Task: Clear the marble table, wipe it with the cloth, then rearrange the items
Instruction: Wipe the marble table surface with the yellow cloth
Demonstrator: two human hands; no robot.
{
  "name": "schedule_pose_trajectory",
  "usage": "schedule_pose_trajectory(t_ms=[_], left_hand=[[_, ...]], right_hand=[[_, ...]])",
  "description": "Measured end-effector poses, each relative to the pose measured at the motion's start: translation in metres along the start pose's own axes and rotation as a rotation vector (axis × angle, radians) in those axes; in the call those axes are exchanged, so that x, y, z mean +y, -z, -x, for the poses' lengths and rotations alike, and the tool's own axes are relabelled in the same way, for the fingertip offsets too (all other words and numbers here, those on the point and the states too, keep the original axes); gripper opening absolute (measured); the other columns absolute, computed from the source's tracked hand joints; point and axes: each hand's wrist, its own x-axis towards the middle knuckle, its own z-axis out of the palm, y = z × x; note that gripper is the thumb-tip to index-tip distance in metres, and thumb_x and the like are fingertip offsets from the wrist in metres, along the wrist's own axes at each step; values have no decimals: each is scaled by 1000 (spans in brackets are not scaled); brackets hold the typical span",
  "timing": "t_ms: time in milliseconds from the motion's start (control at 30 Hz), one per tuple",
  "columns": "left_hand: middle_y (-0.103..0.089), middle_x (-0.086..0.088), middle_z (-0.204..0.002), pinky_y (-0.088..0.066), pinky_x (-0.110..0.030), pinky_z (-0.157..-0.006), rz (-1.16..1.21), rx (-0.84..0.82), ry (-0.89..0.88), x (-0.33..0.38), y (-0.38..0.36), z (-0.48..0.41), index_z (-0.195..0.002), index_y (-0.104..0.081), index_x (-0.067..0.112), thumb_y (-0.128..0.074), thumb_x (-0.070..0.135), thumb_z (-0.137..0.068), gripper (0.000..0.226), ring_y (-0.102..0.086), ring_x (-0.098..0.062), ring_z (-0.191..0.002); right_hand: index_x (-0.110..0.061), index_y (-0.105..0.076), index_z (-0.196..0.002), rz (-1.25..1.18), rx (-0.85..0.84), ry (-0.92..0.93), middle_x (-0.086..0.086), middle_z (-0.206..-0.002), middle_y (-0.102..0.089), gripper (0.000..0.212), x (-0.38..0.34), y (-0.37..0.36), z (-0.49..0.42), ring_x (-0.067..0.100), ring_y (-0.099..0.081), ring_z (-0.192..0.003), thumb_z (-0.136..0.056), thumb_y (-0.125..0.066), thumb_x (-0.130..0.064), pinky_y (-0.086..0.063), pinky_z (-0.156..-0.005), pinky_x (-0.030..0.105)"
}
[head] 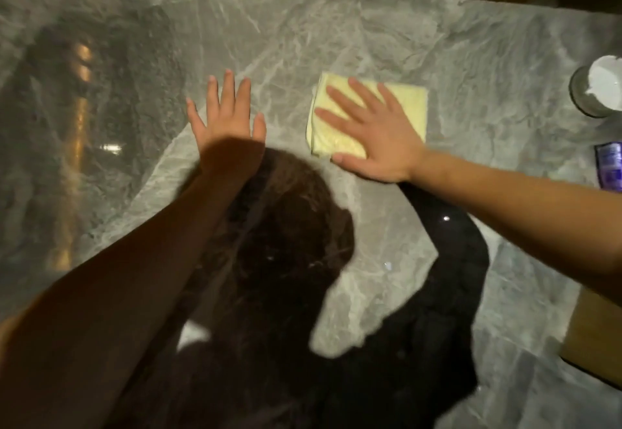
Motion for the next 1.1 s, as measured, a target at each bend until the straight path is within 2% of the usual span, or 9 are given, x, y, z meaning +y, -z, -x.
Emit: schedule_pose_trajectory(t_ms=[200,300,400,500,600,733,900,1000,1100], left_hand=[[-24,-7,-157,-10,-55,-115,26,-26,-142,19,-3,43,-145,-32,18,-39,33,-88,59,-18,-26,-147],[-28,-8,-156,-15,-55,-114,12,-25,-226,23,-4,68,-144,-35,17,-36,32,-89,57,-20,-29,-146],[-28,-7,-156,-14,-54,-115,17,-27,-241,23,-4,79,-143,-35,18,-36,31,-90,55,-20,-28,-146],[-25,-6,-157,-10,-52,-116,25,-35,-229,23,-5,80,-144,-33,19,-38,31,-91,55,-18,-26,-147],[-23,-4,-158,-9,-52,-117,34,-36,-213,25,-6,79,-145,-31,21,-38,31,-91,56,-15,-25,-147],[-25,-4,-157,-10,-52,-116,37,-23,-206,25,-7,79,-143,-33,20,-36,31,-89,55,-16,-24,-147],[-25,-7,-157,-15,-54,-115,-5,5,-242,25,-5,81,-143,-33,17,-33,31,-90,55,-19,-27,-146],[-23,-7,-158,-14,-58,-113,-10,-38,-269,27,-4,80,-144,-30,18,-36,28,-90,55,-17,-29,-146],[-24,-4,-157,-12,-57,-112,-32,-112,-443,51,-6,75,-143,-31,21,-41,30,-87,58,-18,-27,-146]], right_hand=[[-31,-35,-147,-57,-30,100,5,-160,-20,73,-87,-24,123,39,-9,-148,-83,-34,-66,-14,-113,64],[-29,-41,-145,-81,6,83,6,-155,-33,67,-135,-36,188,44,-16,-145,-86,-43,-61,-18,-111,65],[-37,-41,-141,8,-38,118,1,-147,-46,58,-186,-48,243,39,-32,-138,-90,-33,-65,-36,-101,63],[-44,-46,-130,2,-26,33,-8,-137,-57,40,-219,-54,265,30,-55,-123,-93,-45,-58,-54,-84,56],[-44,-45,-136,23,-40,4,-7,-144,-50,45,-220,-60,275,30,-52,-128,-93,-46,-58,-46,-97,57],[-41,-34,-146,43,-76,39,-5,-156,-31,63,-219,-65,280,31,-35,-141,-91,-21,-69,-30,-109,56],[-45,-47,-135,68,104,39,-9,-143,-50,50,-213,-65,268,24,-51,-130,-88,-51,-60,-42,-103,50],[-42,-42,-141,34,105,116,-6,-150,-40,56,-200,-64,264,22,-40,-138,-90,-42,-65,-31,-109,49],[-38,-38,-144,-12,53,141,-1,-154,-34,60,-174,-60,252,26,-29,-143,-91,-33,-66,-22,-113,52]])
